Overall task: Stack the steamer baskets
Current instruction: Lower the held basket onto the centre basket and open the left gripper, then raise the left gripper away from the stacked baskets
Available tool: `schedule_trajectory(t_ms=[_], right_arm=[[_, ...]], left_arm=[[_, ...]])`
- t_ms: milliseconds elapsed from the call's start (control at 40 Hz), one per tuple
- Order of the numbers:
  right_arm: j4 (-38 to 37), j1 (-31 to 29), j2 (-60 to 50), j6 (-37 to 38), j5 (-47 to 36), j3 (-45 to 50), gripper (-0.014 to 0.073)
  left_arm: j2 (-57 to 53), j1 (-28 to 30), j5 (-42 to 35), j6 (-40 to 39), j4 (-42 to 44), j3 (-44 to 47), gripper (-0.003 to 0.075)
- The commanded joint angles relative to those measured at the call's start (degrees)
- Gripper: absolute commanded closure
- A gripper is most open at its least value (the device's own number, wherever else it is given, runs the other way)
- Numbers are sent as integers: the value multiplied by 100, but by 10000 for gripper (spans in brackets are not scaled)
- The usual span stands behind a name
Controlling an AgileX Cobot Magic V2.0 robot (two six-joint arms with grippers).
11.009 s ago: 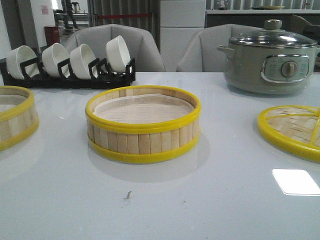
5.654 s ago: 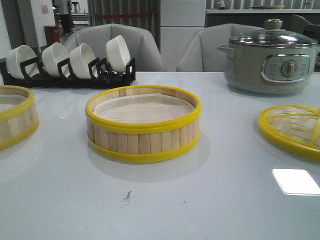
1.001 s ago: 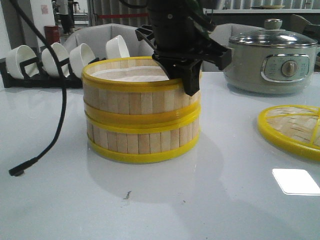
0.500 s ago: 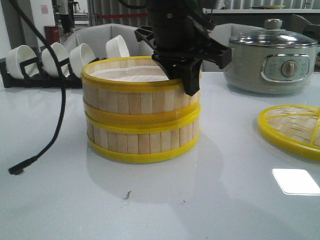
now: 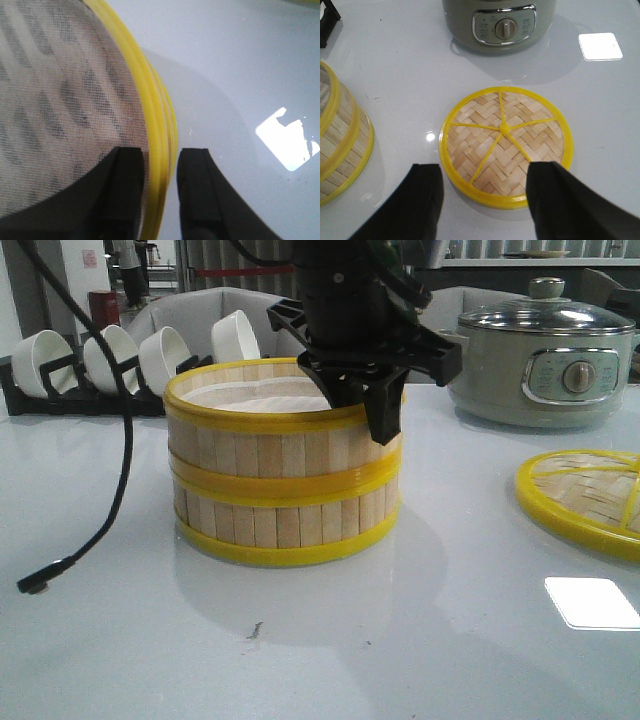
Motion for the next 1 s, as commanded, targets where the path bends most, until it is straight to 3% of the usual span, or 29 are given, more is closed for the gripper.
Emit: schedule_trajectory(t_ms=[0,225,525,676,801,976], right_arm=[[-20,-5,-35,-32,-399,-229,109],[-20,-5,-35,-32,-399,-229,109],[-20,-5,-35,-32,-399,-229,109],[-20,-5,-35,-32,-399,-229,109],[-20,-5,-35,-32,-399,-229,109],[-15,-5,-35,-32,-394,-229,109]], left_arm=[[-336,2,-126,-101,-23,-146,378],[-373,2,-103,-226,105,-205,377],[-387,2,99,-226,117,-861,205],[-387,2,257,-226,274,-1146,203],[-414,29,523,-226,669,-1470,271],[-846,421,462,-226,690,-1764,528]])
